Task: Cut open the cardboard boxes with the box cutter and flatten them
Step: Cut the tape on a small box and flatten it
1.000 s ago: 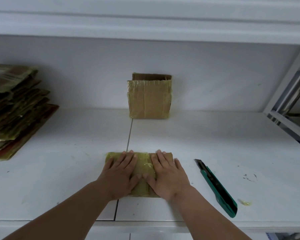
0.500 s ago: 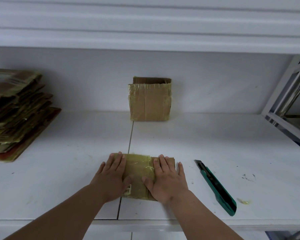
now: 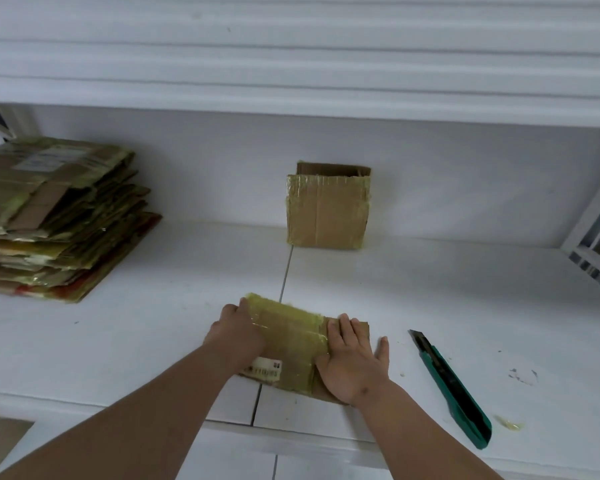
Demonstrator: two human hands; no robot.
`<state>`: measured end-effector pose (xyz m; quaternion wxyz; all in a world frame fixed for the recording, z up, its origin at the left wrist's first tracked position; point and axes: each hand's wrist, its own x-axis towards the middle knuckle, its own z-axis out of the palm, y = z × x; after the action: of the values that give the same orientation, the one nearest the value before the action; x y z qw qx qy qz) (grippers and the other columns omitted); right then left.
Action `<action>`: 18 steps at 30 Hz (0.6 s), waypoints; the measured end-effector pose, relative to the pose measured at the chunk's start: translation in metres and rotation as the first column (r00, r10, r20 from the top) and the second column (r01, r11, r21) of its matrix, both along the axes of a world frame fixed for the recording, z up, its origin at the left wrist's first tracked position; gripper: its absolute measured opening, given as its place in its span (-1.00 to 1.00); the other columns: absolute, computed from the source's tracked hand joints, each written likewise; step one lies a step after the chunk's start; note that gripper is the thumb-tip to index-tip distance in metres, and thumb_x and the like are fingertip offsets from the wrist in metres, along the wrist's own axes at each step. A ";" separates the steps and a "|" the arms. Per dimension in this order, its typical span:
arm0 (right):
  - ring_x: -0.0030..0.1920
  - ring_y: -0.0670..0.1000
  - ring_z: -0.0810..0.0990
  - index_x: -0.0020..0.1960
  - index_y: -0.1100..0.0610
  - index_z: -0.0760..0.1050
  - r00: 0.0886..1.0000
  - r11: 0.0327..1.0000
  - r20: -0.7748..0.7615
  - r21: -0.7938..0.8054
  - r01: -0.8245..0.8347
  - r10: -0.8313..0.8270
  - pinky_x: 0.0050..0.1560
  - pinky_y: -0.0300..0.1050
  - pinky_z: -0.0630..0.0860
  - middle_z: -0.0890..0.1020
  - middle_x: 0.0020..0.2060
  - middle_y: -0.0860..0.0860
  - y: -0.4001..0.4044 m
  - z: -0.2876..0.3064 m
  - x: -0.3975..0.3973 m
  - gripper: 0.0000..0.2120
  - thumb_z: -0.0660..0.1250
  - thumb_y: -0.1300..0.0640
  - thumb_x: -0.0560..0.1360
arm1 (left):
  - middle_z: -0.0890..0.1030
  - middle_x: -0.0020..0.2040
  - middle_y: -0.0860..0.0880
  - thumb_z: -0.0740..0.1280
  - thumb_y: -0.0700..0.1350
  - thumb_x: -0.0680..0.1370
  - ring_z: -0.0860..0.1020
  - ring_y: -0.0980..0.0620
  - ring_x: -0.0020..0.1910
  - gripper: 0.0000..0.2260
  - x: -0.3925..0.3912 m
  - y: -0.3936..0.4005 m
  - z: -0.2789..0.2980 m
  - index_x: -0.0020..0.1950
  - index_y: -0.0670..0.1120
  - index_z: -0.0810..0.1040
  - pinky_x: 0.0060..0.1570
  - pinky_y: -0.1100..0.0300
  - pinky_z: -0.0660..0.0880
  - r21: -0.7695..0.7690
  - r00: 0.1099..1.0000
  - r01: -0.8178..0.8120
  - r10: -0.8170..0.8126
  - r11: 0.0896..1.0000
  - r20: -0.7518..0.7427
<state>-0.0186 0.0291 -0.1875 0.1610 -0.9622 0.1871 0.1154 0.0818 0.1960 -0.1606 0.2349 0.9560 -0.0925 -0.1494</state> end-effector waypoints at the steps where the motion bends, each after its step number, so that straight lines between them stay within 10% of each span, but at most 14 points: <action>1: 0.57 -0.01 -0.30 0.62 0.00 -0.19 1.000 1.000 0.027 0.010 0.003 -0.004 0.50 0.30 -0.30 -0.22 0.60 -0.05 0.000 0.001 -0.001 -0.36 -0.04 -0.10 0.62 | 0.30 0.33 -0.04 0.21 -0.21 0.52 0.48 -0.02 0.00 -0.43 -0.001 0.000 0.004 0.51 0.00 0.14 -0.25 0.21 0.46 -0.033 1.000 -0.006 0.007 0.999 0.015; 5: 0.47 0.02 0.18 0.50 -0.13 0.23 0.980 0.998 0.188 0.028 0.060 -0.064 0.46 0.16 0.04 0.29 0.45 -0.07 -0.005 0.015 -0.008 -0.39 0.18 -0.15 0.46 | 0.28 0.38 -0.05 0.14 -0.30 0.53 0.48 -0.04 0.05 -0.44 -0.005 0.005 0.014 0.53 -0.03 0.19 -0.07 0.12 0.56 -0.099 0.995 0.036 -0.026 0.994 0.095; 12: 0.45 0.01 0.27 0.52 -0.11 0.19 0.968 0.988 0.241 0.149 0.031 -0.067 0.40 0.03 0.11 0.36 0.41 -0.07 0.002 0.038 0.003 -0.36 0.25 -0.13 0.46 | 0.32 0.41 0.10 0.19 -0.37 0.49 0.44 0.04 0.24 -0.36 -0.007 0.032 0.040 0.52 0.08 0.30 0.19 0.14 0.50 -0.353 0.987 0.042 0.017 0.935 0.162; 18: -0.11 -0.06 0.65 0.14 -0.03 0.55 0.971 0.817 0.230 0.571 -0.080 -0.066 0.05 -0.09 0.57 0.66 -0.09 -0.06 0.031 0.052 0.020 -0.78 0.36 -0.03 0.50 | 0.36 0.30 0.21 0.25 -0.38 0.43 0.41 0.19 0.19 -0.32 0.002 0.076 0.059 0.49 0.11 0.36 0.07 0.40 0.35 -0.254 0.955 0.098 -0.020 0.962 0.295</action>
<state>0.0018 0.0602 -0.1360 0.4652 -0.8757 0.1192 0.0505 0.0840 0.2718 -0.1020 0.3402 0.9242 -0.1738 -0.0010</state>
